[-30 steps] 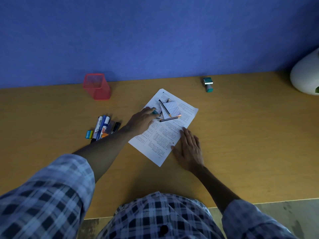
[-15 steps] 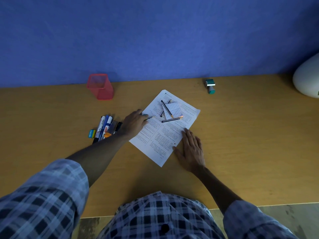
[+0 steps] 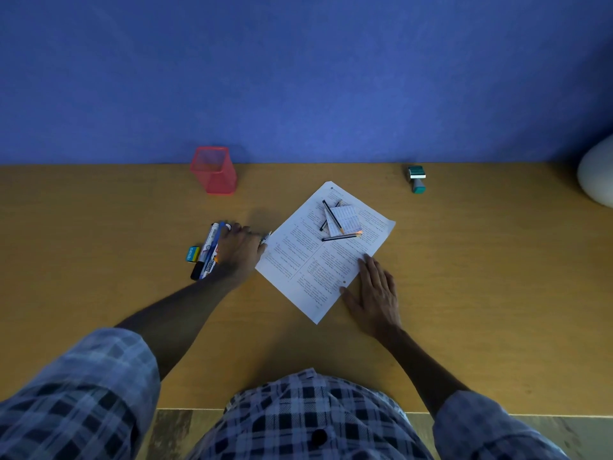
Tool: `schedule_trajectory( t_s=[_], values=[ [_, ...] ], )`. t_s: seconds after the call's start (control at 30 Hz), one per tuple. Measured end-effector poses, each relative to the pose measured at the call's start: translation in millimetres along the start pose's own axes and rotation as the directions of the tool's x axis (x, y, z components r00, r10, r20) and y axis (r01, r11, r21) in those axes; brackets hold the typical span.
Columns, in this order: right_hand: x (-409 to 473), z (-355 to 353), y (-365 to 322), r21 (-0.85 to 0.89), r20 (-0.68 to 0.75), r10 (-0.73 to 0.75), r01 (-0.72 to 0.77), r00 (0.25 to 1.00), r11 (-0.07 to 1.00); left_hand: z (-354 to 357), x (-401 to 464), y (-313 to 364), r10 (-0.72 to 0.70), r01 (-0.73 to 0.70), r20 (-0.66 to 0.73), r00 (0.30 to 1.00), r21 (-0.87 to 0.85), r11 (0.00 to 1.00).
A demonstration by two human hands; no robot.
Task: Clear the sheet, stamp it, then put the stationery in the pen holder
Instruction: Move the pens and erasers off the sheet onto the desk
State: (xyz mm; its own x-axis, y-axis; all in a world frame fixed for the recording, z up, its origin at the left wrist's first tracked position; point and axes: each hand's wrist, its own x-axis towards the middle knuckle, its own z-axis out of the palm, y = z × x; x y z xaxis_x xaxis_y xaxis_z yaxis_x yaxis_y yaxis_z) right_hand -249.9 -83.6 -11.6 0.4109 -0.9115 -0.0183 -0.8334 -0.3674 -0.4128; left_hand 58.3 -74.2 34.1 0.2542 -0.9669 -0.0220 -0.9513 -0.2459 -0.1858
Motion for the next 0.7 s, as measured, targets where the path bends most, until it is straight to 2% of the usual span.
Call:
schedule_trajectory(
  t_s=[0.33,0.7],
  values=[
    [-0.3,-0.2,1.5,0.005,0.011,-0.006,0.006,1.0,1.0,6.6,-25.0,-23.1,-0.071,0.072,-0.06,0.996,0.003,0.997],
    [1.0,3.1,4.0,-0.028,0.016,-0.006,0.006,1.0,1.0,9.6,-28.1,-25.9,-0.054,0.034,-0.126,0.991,-0.153,0.988]
  ],
)
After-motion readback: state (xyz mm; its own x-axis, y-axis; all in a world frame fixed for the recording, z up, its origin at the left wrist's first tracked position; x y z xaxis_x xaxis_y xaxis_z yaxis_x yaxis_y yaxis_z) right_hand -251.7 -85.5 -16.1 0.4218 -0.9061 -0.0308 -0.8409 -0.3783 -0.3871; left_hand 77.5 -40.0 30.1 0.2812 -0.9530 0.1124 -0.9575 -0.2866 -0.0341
